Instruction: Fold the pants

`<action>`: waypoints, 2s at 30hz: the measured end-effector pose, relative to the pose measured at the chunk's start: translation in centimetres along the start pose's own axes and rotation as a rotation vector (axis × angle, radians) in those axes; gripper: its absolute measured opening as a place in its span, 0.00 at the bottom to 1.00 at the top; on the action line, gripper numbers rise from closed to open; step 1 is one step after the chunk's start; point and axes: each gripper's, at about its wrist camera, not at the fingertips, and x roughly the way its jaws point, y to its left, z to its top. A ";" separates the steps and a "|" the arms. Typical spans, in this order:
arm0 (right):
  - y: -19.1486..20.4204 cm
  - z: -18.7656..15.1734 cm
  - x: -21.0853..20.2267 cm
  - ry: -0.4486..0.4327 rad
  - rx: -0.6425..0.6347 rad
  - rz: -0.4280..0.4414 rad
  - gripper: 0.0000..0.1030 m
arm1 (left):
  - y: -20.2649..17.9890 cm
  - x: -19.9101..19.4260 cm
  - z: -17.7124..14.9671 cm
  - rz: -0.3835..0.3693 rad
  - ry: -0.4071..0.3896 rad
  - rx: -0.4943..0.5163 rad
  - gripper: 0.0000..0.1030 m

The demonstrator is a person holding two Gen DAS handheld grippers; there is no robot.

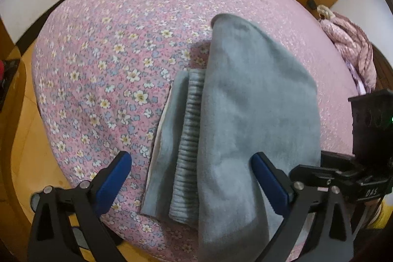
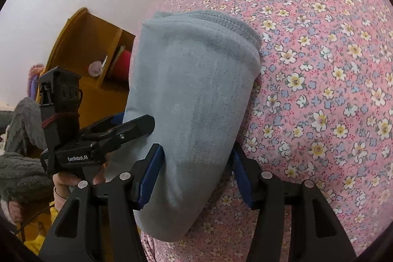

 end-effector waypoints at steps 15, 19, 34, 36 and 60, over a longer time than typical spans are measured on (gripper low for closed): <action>1.3 0.4 -0.7 -0.026 -0.029 0.027 0.81 | -1.8 1.3 0.6 -0.047 -0.004 -0.017 0.97; 2.0 0.4 -0.6 -0.060 -0.043 -0.036 0.64 | -1.4 0.8 0.8 -0.041 -0.013 -0.005 0.97; 3.3 1.3 0.3 -0.078 -0.113 -0.079 0.40 | -3.2 0.8 0.2 -0.081 -0.125 -0.065 0.77; 3.4 1.1 0.2 -0.086 -0.131 -0.074 0.37 | -3.4 0.5 -0.3 -0.064 -0.154 -0.070 0.71; 5.6 0.3 -8.5 -0.147 -0.300 -0.050 0.29 | -6.7 -6.4 -2.4 -0.111 -0.313 -0.126 0.42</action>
